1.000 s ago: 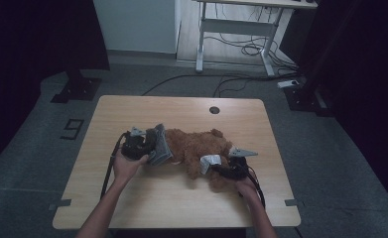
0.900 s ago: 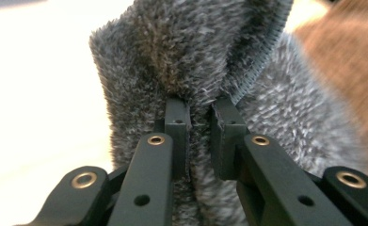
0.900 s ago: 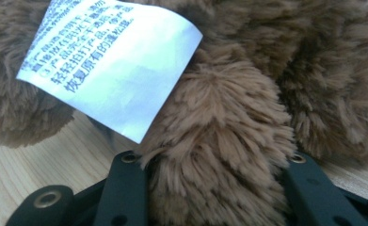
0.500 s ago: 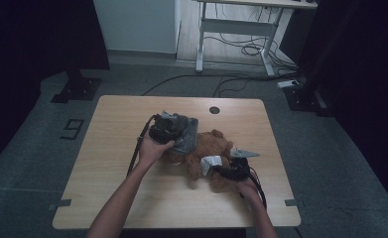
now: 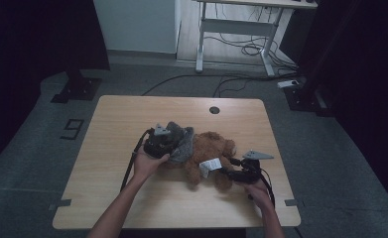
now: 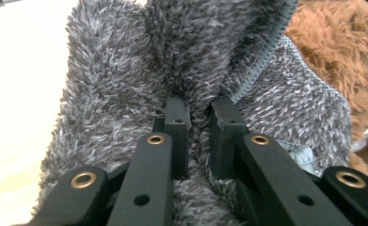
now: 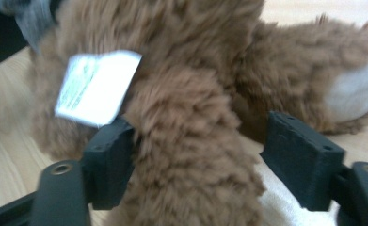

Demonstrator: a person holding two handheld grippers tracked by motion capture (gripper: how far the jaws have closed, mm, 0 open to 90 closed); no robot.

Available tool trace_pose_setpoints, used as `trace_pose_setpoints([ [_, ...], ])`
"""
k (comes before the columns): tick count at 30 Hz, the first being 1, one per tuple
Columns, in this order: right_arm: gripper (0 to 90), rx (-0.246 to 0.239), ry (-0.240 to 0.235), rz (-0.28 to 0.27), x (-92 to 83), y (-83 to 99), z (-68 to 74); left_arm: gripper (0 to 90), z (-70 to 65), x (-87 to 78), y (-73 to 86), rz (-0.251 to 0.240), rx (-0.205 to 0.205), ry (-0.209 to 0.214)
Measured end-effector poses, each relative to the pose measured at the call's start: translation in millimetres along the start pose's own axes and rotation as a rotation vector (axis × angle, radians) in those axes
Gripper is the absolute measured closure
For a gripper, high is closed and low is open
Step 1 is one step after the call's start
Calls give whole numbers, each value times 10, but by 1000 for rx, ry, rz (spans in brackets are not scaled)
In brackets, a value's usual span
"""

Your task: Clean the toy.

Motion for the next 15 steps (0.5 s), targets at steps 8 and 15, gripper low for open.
trace_pose_setpoints([
  [8,177,-20,39,-75,-69,-251,28,795,-45,-145,339,-60,-17,65],
  [15,157,-38,-21,-73,95,-314,155,795,-13,-231,486,-54,-29,88],
])
Point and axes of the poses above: each handheld gripper's, and its own axes: x roughly forward along the jaws, y roughly out of its underside, z roughly to its left, the point moved 4 cm from there along x, roughly forward along the jaws, and after that the axes turned 14 degrees about -x, right-handed, at the moved point
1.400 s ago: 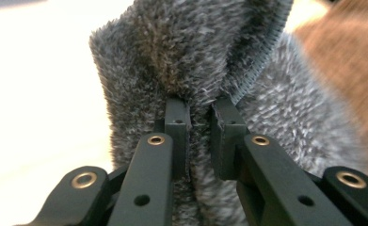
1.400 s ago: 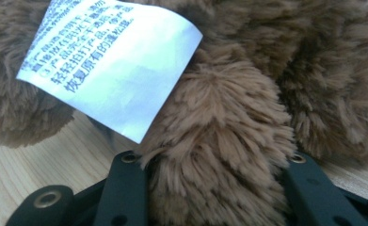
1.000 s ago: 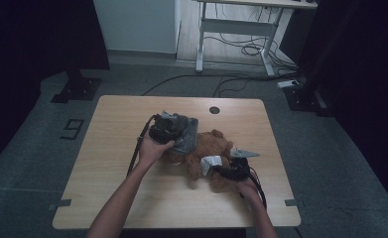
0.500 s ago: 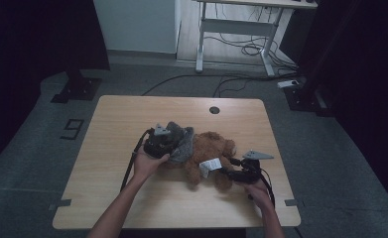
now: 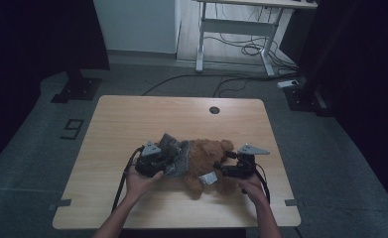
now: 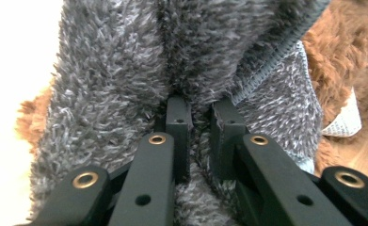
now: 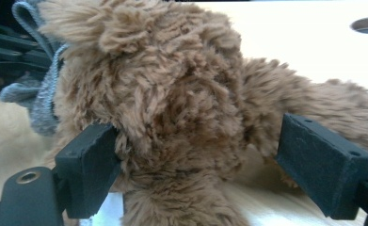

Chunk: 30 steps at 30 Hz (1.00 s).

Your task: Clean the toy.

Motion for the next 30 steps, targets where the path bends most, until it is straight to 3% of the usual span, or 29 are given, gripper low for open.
trace_pose_setpoints([
  [7,193,-44,-36,-23,-46,-53,92,795,-3,-29,44,1,-7,10],
  [12,189,-28,-49,-41,-159,-52,93,795,-65,-16,88,13,5,22],
  [16,186,-33,-65,-14,-79,-21,129,793,-119,1,128,16,26,18],
  [19,285,-38,-89,20,60,42,183,793,-118,9,149,19,30,12],
  [21,369,-37,-61,41,112,83,185,792,-107,14,146,15,25,15],
  [25,453,-23,-60,36,132,125,167,789,-145,-18,28,11,14,11],
  [28,484,-21,-52,37,137,130,157,791,-291,-64,-147,-37,51,4],
  [30,492,-21,-48,33,142,132,153,790,-437,-44,-282,-47,67,34],
])
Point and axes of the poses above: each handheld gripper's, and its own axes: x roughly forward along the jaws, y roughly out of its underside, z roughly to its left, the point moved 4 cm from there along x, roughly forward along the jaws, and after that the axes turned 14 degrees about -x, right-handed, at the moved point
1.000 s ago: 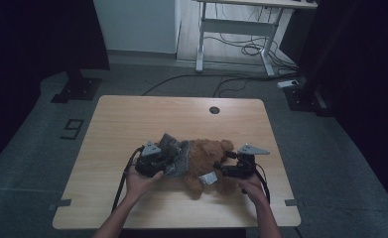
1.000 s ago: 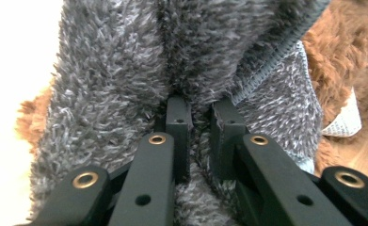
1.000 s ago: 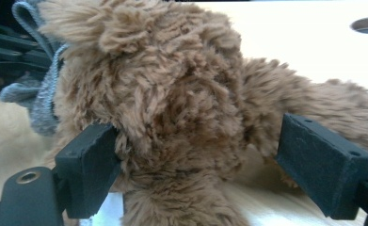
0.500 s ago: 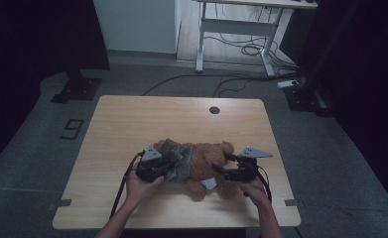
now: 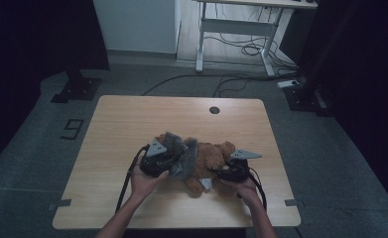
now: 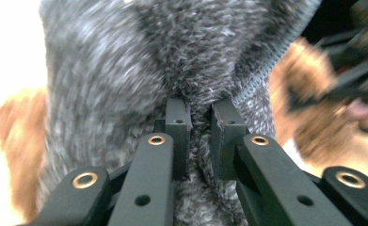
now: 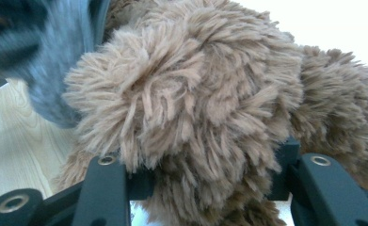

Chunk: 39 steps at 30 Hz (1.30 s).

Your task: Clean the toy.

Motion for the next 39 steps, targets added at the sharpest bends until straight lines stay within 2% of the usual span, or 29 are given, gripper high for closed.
trace_pose_setpoints([
  [3,497,-14,8,1,-2,-5,17,790,-255,146,-198,-2,34,35],
  [6,499,-22,17,5,-9,-9,35,788,-501,406,-303,39,61,59],
  [8,502,-38,26,3,-12,-8,49,786,-610,618,-293,87,76,51],
  [9,504,-41,27,6,-14,-8,54,785,-634,720,-261,110,96,29],
  [11,512,-52,36,17,-21,-3,65,787,-628,865,-190,115,115,-12],
  [14,517,-41,39,28,-26,21,46,790,-559,865,-154,107,75,6],
  [16,518,-42,36,26,-27,20,46,792,-513,802,-147,108,77,-5],
  [18,519,-42,41,28,-23,14,53,792,-443,723,-136,106,87,-35],
  [25,519,-16,43,23,-23,21,43,793,-19,385,-10,78,49,-106],
  [28,519,-8,38,16,-22,26,37,794,125,238,27,65,25,-106],
  [33,520,0,37,10,-20,31,33,794,335,-14,26,13,-23,-125],
  [36,520,5,37,6,-20,35,30,794,537,-154,17,-9,-70,-161],
  [39,522,5,35,5,-17,36,29,795,771,-190,113,25,-119,-189],
])
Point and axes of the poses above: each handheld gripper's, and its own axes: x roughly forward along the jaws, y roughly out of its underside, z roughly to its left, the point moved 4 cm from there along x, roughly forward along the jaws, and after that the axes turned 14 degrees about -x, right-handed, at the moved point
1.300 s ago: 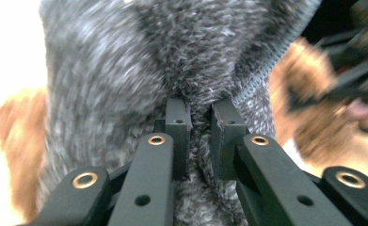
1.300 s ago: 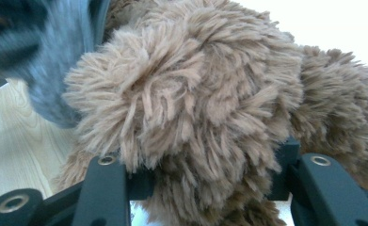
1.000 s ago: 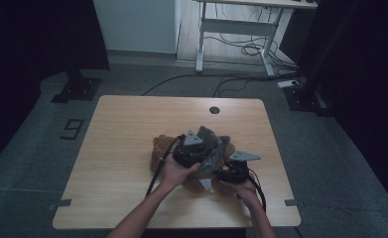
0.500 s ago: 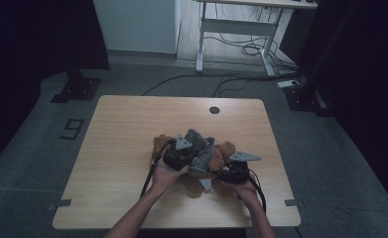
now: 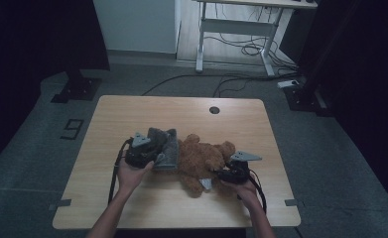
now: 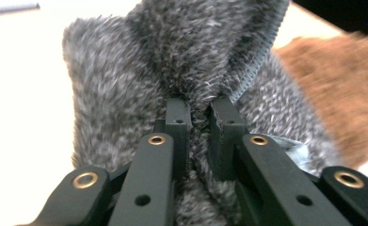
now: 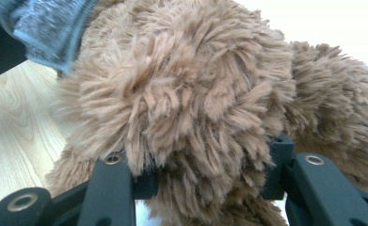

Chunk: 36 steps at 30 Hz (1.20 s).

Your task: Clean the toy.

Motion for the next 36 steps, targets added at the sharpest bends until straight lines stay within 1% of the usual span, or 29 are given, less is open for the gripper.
trace_pose_setpoints([
  [2,522,-1,0,0,4,1,1,797,127,44,93,24,-17,-28],
  [4,522,1,0,1,4,1,0,798,258,111,204,51,-53,-41],
  [5,522,5,-1,1,3,3,-1,798,296,142,245,64,-61,-47],
  [6,523,6,0,0,4,4,-2,798,345,188,301,86,-68,-55],
  [7,523,9,0,-1,5,7,-4,798,389,232,354,102,-78,-55],
  [9,523,13,-3,-6,6,11,-10,798,448,286,428,125,-103,-37],
  [11,522,17,-4,-5,3,15,-15,797,470,270,420,118,-124,-14],
  [12,522,18,-4,-5,2,17,-18,796,474,243,394,113,-125,-9],
  [14,522,24,-3,-9,1,22,-29,795,453,174,315,97,-116,-7],
  [16,522,27,-4,-9,-2,25,-35,794,395,82,207,65,-108,12],
  [18,523,25,-1,-9,0,22,-30,793,293,-7,84,34,-83,24],
  [19,523,23,0,-9,0,21,-29,793,228,-43,23,18,-69,35],
  [20,523,23,0,-8,0,20,-28,792,137,-78,-49,2,-56,54],
  [21,522,24,1,-7,0,20,-26,793,79,-93,-90,-4,-47,65],
  [23,523,23,1,-7,0,20,-24,793,-99,-108,-184,-21,-27,100],
  [24,522,23,2,-8,0,19,-25,793,-229,-97,-230,-26,-13,127],
  [25,523,22,1,-8,1,19,-25,793,-313,-83,-252,-23,1,138],
  [26,522,22,1,-8,1,19,-25,793,-428,-54,-276,-19,27,152],
  [29,522,22,0,-6,-1,19,-25,792,-788,80,-311,7,85,199],
  [31,522,21,2,-4,-3,18,-19,791,-1010,194,-321,28,113,223],
  [33,522,20,5,-6,-2,17,-15,791,-1211,334,-323,53,139,235],
  [34,522,17,6,-6,-2,17,-15,791,-1318,430,-318,71,152,238],
  [35,522,14,7,-7,-2,17,-16,791,-1375,490,-309,82,154,238],
  [36,522,16,7,-5,-3,17,-13,791,-1437,570,-289,102,164,233],
])
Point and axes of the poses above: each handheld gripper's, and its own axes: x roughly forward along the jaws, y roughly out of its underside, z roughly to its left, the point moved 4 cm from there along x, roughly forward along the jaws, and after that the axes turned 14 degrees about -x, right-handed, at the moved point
